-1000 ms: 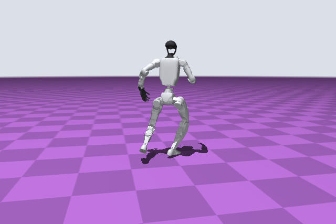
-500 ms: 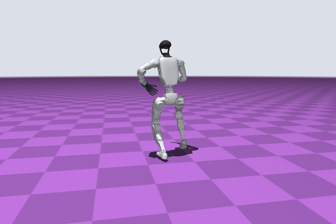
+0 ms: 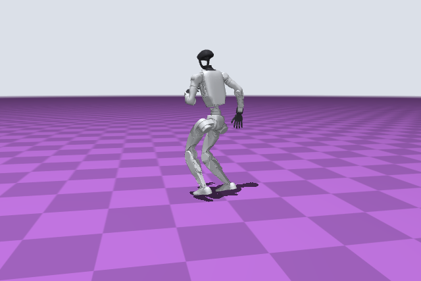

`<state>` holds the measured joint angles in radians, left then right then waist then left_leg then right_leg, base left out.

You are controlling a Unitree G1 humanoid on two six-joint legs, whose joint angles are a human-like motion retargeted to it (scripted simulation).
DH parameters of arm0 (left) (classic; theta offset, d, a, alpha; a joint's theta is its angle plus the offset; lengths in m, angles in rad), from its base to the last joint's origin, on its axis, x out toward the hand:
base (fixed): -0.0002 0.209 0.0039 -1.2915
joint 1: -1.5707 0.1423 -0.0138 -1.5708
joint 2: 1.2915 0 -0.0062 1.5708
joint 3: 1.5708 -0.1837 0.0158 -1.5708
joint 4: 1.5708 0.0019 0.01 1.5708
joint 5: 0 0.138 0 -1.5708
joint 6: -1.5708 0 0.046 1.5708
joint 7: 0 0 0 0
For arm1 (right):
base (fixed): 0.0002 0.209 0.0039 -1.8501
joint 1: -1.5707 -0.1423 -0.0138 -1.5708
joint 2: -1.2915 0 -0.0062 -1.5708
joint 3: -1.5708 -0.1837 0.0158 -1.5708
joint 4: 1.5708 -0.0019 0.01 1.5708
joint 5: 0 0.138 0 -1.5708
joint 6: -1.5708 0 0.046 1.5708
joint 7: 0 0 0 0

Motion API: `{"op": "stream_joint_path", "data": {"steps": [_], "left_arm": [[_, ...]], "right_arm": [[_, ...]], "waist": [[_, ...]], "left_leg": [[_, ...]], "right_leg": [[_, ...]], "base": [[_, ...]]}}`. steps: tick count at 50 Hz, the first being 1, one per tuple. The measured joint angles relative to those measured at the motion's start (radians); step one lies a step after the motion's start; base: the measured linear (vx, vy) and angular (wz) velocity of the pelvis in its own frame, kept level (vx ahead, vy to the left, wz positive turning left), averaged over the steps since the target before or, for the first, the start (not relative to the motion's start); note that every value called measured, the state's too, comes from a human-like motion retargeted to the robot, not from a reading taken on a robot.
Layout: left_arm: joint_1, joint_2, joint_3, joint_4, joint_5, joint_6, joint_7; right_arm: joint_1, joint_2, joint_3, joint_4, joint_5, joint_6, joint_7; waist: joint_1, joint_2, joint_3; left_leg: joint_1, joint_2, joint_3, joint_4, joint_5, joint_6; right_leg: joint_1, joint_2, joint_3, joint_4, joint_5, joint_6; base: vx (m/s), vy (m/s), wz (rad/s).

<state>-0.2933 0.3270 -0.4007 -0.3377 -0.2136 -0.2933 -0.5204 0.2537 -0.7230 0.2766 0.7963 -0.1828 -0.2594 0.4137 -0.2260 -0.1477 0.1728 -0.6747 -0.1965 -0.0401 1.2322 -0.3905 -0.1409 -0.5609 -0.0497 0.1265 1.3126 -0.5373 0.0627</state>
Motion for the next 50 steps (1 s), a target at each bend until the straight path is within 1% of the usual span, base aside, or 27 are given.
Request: {"op": "stream_joint_path", "data": {"steps": [2,3,5,7,8,10,12,13,15,17,18,20,22,23,25,27,30,32,35,38,40,43,45,47,48,50], "left_arm": [[0.102,0.064,0.071,-0.001,0.049,-0.006,0.008],[0.149,0.093,0.105,0.009,0.071,-0.01,0.02],[0.238,0.14,0.173,0.052,0.103,-0.014,0.047],[0.323,0.165,0.236,0.138,0.125,-0.007,0.078],[0.363,0.17,0.263,0.191,0.133,-0.002,0.101],[0.432,0.17,0.307,0.319,0.144,0.012,0.15],[0.48,0.149,0.333,0.484,0.148,0.03,0.197],[0.496,0.133,0.34,0.578,0.153,0.039,0.224],[0.512,0.085,0.342,0.793,0.164,0.054,0.268],[0.53,0.024,0.338,1.009,0.167,0.077,0.28],[0.545,-0.006,0.337,1.109,0.163,0.092,0.273],[0.589,-0.065,0.331,1.278,0.156,0.122,0.232],[0.653,-0.118,0.314,1.388,0.157,0.149,0.164],[0.686,-0.145,0.303,1.426,0.16,0.161,0.12],[0.749,-0.195,0.274,1.478,0.176,0.184,0.027],[0.796,-0.238,0.236,1.502,0.202,0.2,-0.065],[0.842,-0.286,0.171,1.515,0.251,0.22,-0.183],[0.859,-0.302,0.13,1.511,0.285,0.228,-0.241],[0.867,-0.29,0.08,1.492,0.318,0.231,-0.286],[0.851,-0.234,0.046,1.459,0.329,0.224,-0.294],[0.832,-0.181,0.036,1.427,0.328,0.212,-0.281],[0.789,-0.08,0.034,1.36,0.307,0.183,-0.24],[0.759,-0.027,0.047,1.322,0.297,0.159,-0.211],[0.713,0.042,0.052,1.261,0.263,0.136,-0.183],[0.695,0.06,0.063,1.24,0.252,0.124,-0.167],[0.64,0.113,0.061,1.178,0.21,0.106,-0.136]], "right_arm": [[-0.009,-0.034,-0.068,-0.034,-0.034,0.004,-0.027],[-0.02,-0.046,-0.097,-0.057,-0.044,0.007,-0.052],[-0.052,-0.063,-0.142,-0.112,-0.058,0.012,-0.106],[-0.105,-0.063,-0.164,-0.179,-0.065,0.017,-0.169],[-0.137,-0.058,-0.168,-0.217,-0.066,0.021,-0.199],[-0.218,-0.034,-0.159,-0.294,-0.063,0.027,-0.257],[-0.322,0.01,-0.122,-0.364,-0.055,0.032,-0.296],[-0.38,0.036,-0.096,-0.394,-0.048,0.034,-0.31],[-0.503,0.098,-0.027,-0.444,-0.036,0.036,-0.323],[-0.614,0.167,0.065,-0.489,-0.028,0.029,-0.302],[-0.666,0.202,0.115,-0.511,-0.024,0.023,-0.282],[-0.762,0.273,0.221,-0.559,-0.02,0.008,-0.223],[-0.839,0.339,0.321,-0.607,-0.019,-0.011,-0.146],[-0.871,0.368,0.365,-0.631,-0.019,-0.02,-0.104],[-0.916,0.417,0.44,-0.676,-0.013,-0.035,-0.025],[-0.934,0.447,0.493,-0.713,0.006,-0.045,0.031],[-0.927,0.466,0.546,-0.746,0.042,-0.054,0.078],[-0.91,0.454,0.567,-0.756,0.069,-0.057,0.09],[-0.88,0.413,0.588,-0.759,0.104,-0.058,0.088],[-0.855,0.351,0.602,-0.739,0.125,-0.054,0.073],[-0.844,0.302,0.608,-0.713,0.132,-0.05,0.06],[-0.829,0.218,0.613,-0.647,0.135,-0.046,0.037],[-0.807,0.163,0.62,-0.593,0.129,-0.034,0.027],[-0.787,0.091,0.599,-0.502,0.122,-0.035,0.009],[-0.766,0.063,0.596,-0.46,0.116,-0.025,0.006],[-0.719,0.007,0.551,-0.331,0.099,-0.025,-0.014]], "waist": [[-0.007,0.045,-0.017],[-0.01,0.066,-0.026],[-0.016,0.099,-0.048],[-0.021,0.111,-0.07],[-0.021,0.109,-0.08],[-0.012,0.091,-0.097],[0.018,0.059,-0.106],[0.04,0.041,-0.107],[0.085,-0.015,-0.109],[0.133,-0.078,-0.126],[0.16,-0.103,-0.135],[0.223,-0.142,-0.155],[0.291,-0.159,-0.174],[0.323,-0.161,-0.185],[0.378,-0.161,-0.209],[0.422,-0.148,-0.232],[0.474,-0.1,-0.275],[0.503,-0.053,-0.313],[0.53,0.007,-0.364],[0.536,0.046,-0.403],[0.529,0.062,-0.421],[0.516,0.069,-0.444],[0.501,0.081,-0.45],[0.493,0.071,-0.469],[0.483,0.076,-0.471],[0.467,0.064,-0.481]], "left_leg": [[0.04,0.012,-0.008,0.043,0.044,-0.041],[0.061,0.017,-0.015,0.051,0.057,-0.057],[0.107,0.032,-0.021,0.041,0.055,-0.064],[0.156,0.046,-0.007,0.008,0.011,-0.039],[0.18,0.05,0.01,-0.01,-0.021,-0.019],[0.232,0.055,0.056,-0.051,-0.121,0.035],[0.288,0.055,0.123,-0.094,-0.249,0.099],[0.313,0.052,0.16,-0.116,-0.309,0.132],[0.35,0.022,0.246,-0.177,-0.387,0.199],[0.38,-0.021,0.338,-0.272,-0.399,0.25],[0.397,-0.035,0.384,-0.325,-0.393,0.265],[0.433,-0.048,0.462,-0.43,-0.372,0.286],[0.45,-0.033,0.521,-0.491,-0.354,0.294],[0.446,-0.016,0.545,-0.502,-0.348,0.297],[0.411,0.019,0.562,-0.491,-0.327,0.298],[0.343,0.062,0.528,-0.427,-0.323,0.294],[0.217,0.134,0.421,-0.284,-0.321,0.282],[0.136,0.178,0.34,-0.198,-0.32,0.271],[0.05,0.208,0.234,-0.123,-0.309,0.252],[0.006,0.197,0.162,-0.12,-0.285,0.23],[-0.006,0.181,0.134,-0.139,-0.268,0.22],[-0.012,0.154,0.122,-0.183,-0.247,0.214],[-0.025,0.15,0.131,-0.162,-0.25,0.211],[-0.013,0.127,0.133,-0.223,-0.243,0.211],[-0.02,0.126,0.141,-0.206,-0.246,0.208],[0.007,0.095,0.143,-0.266,-0.241,0.207]], "right_leg": [[-0.051,0.154,0.089,-0.013,0.124,0.048],[-0.068,0.225,0.126,-0.019,0.156,0.064],[-0.092,0.334,0.176,-0.025,0.184,0.077],[-0.101,0.385,0.192,-0.001,0.181,0.069],[-0.102,0.392,0.19,0.024,0.171,0.061],[-0.094,0.37,0.169,0.088,0.141,0.043],[-0.074,0.298,0.126,0.163,0.095,0.021],[-0.061,0.249,0.1,0.199,0.071,0.008],[-0.036,0.106,0.056,0.266,0.022,-0.012],[-0.019,-0.053,0.02,0.288,-0.015,-0.01],[-0.01,-0.12,-0.002,0.275,-0.033,-0.005],[0.009,-0.227,-0.053,0.214,-0.074,0.008],[0.024,-0.278,-0.109,0.117,-0.119,0.018],[0.027,-0.286,-0.136,0.065,-0.142,0.02],[0.019,-0.275,-0.168,-0.03,-0.176,0.029],[-0.005,-0.229,-0.172,-0.097,-0.176,0.043],[-0.048,-0.113,-0.149,-0.168,-0.145,0.058],[-0.077,-0.016,-0.126,-0.212,-0.107,0.064],[-0.117,0.104,-0.084,-0.264,-0.05,0.074],[-0.142,0.171,-0.045,-0.302,-0.005,0.09],[-0.154,0.189,-0.026,-0.317,0.012,0.101],[-0.166,0.185,-0.01,-0.333,0.017,0.109],[-0.187,0.184,-0.009,-0.293,0.006,0.107],[-0.181,0.158,-0.01,-0.329,-0.004,0.108],[-0.191,0.155,-0.012,-0.303,-0.011,0.104],[-0.176,0.119,-0.017,-0.315,-0.032,0.103]], "base": [[-0.28,0.12,-2.86],[-0.26,0.12,-3.12],[-0.25,0.12,-3.31],[-0.26,0.11,-3.5],[-0.27,0.1,-3.6],[-0.28,0.09,-3.74],[-0.29,0.07,-3.98],[-0.31,0.06,-4.06],[-0.31,0.04,-3.96],[-0.26,0.03,-3.79],[-0.19,0.03,-3.81],[-0.13,0.03,-3.92],[-0.08,0.01,-3.97],[-0.07,-0.02,-3.82],[-0.08,-0.06,-3.57],[-0.09,-0.09,-3.35],[-0.07,-0.09,-3.27],[-0.04,-0.07,-3.17],[-0.01,-0.05,-2.75],[0.04,-0.02,-1.99],[0.07,0.0,-1.27],[0.09,0.03,-0.62],[0.07,0.06,-0.11],[0.15,0.1,0.29],[0.13,0.11,0.48],[0.15,0.13,0.73]]}}
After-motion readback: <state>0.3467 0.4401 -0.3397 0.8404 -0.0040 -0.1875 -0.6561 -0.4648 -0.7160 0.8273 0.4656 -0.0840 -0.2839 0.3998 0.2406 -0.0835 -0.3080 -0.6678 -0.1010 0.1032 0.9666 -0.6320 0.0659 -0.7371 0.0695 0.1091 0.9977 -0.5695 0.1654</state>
